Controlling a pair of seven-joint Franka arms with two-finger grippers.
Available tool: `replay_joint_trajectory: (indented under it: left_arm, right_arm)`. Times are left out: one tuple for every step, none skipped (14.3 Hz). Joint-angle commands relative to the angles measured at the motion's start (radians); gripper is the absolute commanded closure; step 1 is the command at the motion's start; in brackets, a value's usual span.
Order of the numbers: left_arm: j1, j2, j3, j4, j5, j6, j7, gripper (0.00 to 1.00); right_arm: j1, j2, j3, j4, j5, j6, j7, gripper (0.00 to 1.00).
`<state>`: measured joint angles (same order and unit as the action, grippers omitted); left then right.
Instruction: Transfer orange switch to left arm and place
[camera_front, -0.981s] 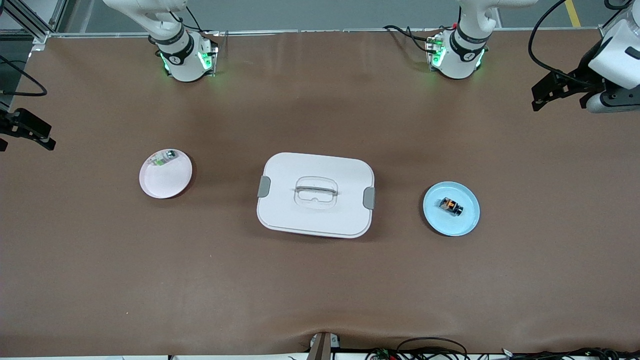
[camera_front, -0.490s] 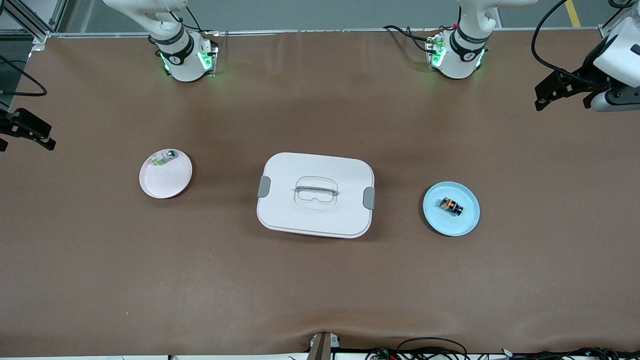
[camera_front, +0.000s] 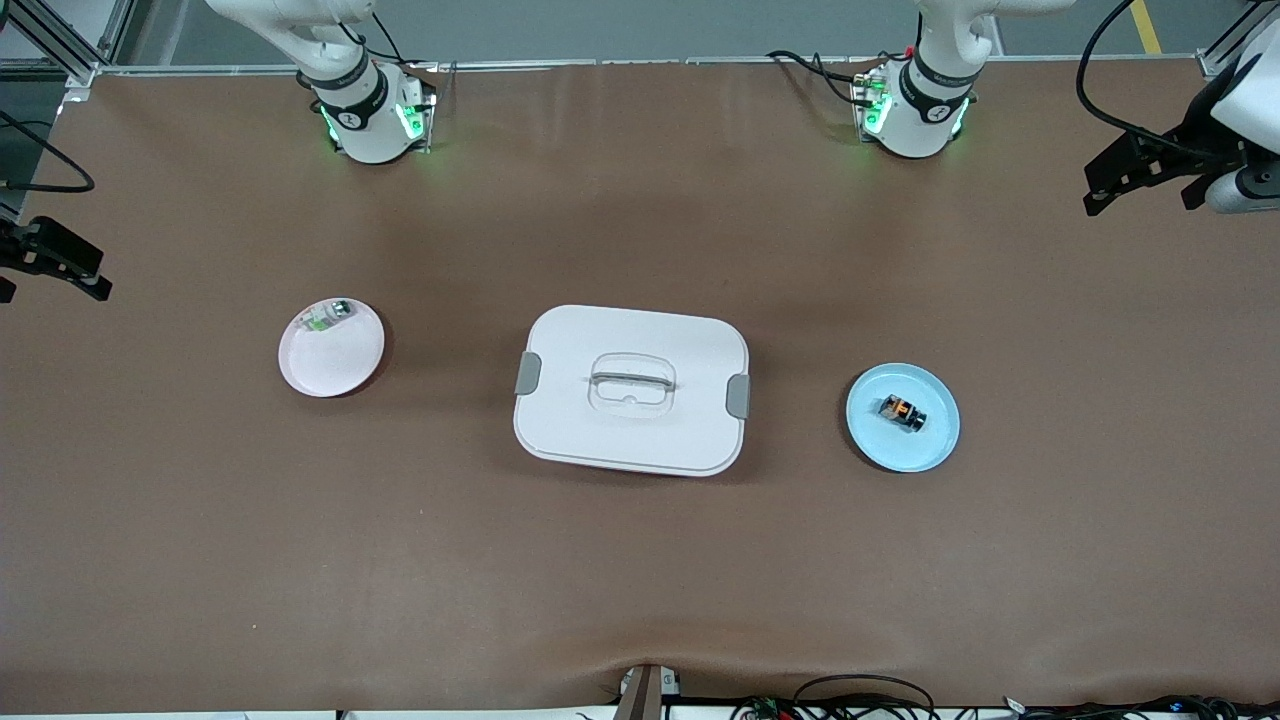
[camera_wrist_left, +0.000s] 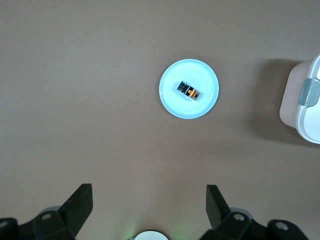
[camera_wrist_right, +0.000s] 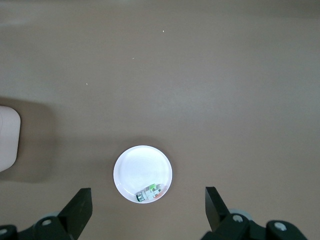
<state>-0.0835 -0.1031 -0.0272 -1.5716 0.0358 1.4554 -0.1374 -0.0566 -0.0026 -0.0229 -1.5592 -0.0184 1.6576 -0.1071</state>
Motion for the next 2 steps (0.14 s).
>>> replay_joint_trajectory:
  left_arm:
    - [0.001,0.019,0.006,0.027,-0.011,-0.021,0.009,0.0]
    - [0.001,0.019,0.006,0.027,-0.011,-0.021,0.009,0.0]
  right_arm:
    - [0.001,0.012,0.003,0.025,-0.006,-0.015,-0.002,0.0]
    - [0.001,0.012,0.001,0.025,-0.006,-0.015,-0.002,0.0]
